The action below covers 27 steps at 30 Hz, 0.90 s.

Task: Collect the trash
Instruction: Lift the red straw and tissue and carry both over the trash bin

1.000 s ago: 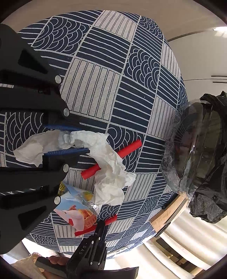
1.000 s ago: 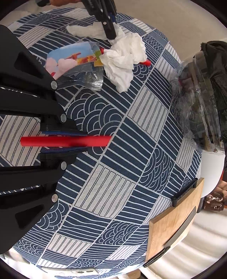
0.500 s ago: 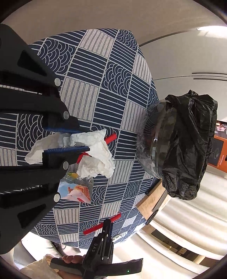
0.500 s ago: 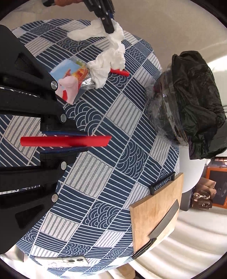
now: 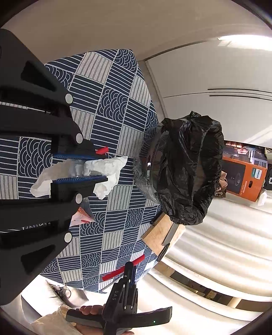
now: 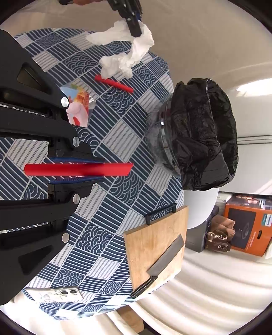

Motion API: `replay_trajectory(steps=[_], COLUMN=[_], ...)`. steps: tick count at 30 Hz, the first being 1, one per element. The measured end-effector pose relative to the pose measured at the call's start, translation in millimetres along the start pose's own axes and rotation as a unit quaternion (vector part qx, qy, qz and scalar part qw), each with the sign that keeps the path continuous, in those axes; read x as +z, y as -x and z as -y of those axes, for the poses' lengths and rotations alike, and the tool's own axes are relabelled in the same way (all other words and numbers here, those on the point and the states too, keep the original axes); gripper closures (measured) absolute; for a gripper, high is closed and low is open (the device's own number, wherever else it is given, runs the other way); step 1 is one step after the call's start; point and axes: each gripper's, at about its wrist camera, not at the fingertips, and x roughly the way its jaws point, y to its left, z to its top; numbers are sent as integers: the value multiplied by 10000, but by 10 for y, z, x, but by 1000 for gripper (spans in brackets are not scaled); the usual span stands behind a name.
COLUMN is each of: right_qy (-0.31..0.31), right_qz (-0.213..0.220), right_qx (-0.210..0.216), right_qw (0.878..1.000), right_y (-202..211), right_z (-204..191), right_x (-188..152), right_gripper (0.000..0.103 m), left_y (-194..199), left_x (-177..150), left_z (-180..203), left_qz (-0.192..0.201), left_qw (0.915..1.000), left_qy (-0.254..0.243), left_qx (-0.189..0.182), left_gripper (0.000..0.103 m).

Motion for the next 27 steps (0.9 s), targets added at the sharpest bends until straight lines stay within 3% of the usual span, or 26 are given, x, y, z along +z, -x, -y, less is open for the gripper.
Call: replay_trajectory(steps=[12,27], right_qy=[316,987], right_qz=[392,898], right_qx=[342,994], right_qw=[9981,9861], right_y=[190,389], right_z=[-24,307], right_x=[277,848], right_gripper=[92,92], left_y=[321,627], left_x=[155,419], left_z=[38,342], left_qz=[403,830], left_qw=[9989,9902], left_qy=[153,546], left_qx=[191,977], left_gripper=[88,88])
